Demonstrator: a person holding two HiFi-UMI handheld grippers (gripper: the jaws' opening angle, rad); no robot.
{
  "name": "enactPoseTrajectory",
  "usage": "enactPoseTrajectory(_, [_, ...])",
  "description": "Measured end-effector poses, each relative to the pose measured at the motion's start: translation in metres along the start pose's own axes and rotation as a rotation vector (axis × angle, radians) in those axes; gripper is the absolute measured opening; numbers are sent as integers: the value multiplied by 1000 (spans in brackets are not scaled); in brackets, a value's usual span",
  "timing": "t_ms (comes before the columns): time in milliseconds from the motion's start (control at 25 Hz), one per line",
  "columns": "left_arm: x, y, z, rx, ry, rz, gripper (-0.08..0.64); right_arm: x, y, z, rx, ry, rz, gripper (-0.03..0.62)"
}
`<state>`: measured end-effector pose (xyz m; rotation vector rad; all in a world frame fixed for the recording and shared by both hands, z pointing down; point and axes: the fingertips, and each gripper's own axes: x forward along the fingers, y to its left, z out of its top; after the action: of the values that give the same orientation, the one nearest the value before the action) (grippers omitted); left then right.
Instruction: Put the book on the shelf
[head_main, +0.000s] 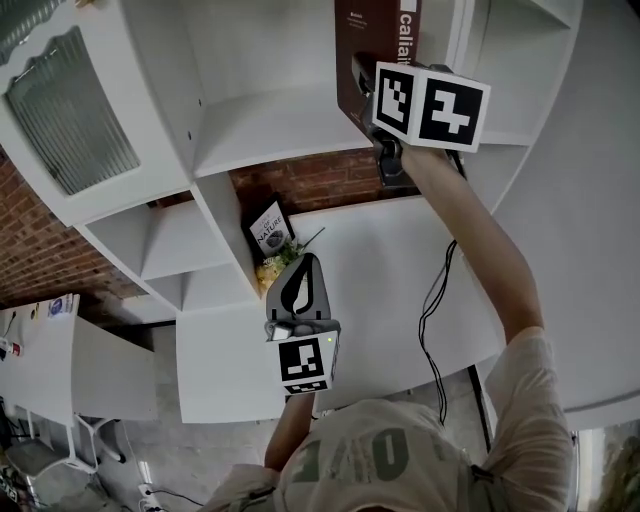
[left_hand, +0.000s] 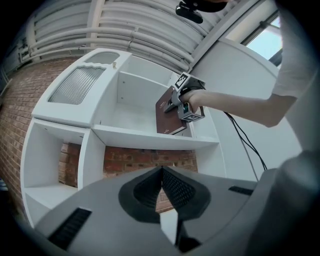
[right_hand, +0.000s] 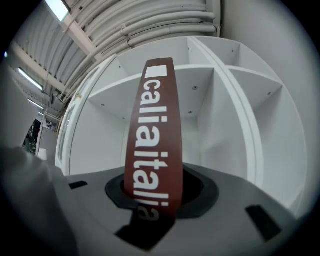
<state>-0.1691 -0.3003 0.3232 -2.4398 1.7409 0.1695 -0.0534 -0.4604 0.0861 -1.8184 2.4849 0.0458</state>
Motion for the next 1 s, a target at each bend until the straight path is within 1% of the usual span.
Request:
enactPoseTrajectory(80, [-1,3,-2,0,5,8,12,14,-1,-11,3,21,-20,153])
enactPoseTrajectory(240, [-1,10,-4,5,15,22,12,34,0,-17,-21,10,-55,153])
enactPoseTrajectory(400, [-2,14,-9,7,31,28,12,52,3,-13,-43,-4,-62,153])
enactPoseTrajectory(520, [-2,15,-15,10,46,32,12,66,1,-14,-31,-8,-62,153])
enactPoseTrajectory(640, [-2,16,-18,8,56,30,12,81,-7,-20,-6,22,-93,153])
enactPoseTrajectory(800, [-4,14,-18,-8,55,16,12,98,-6,-17,-32,0,-89,153])
enactPoseTrajectory(1000, [-1,12,-20,5,63,8,12,114,-11,-24,-34,11,-139,152])
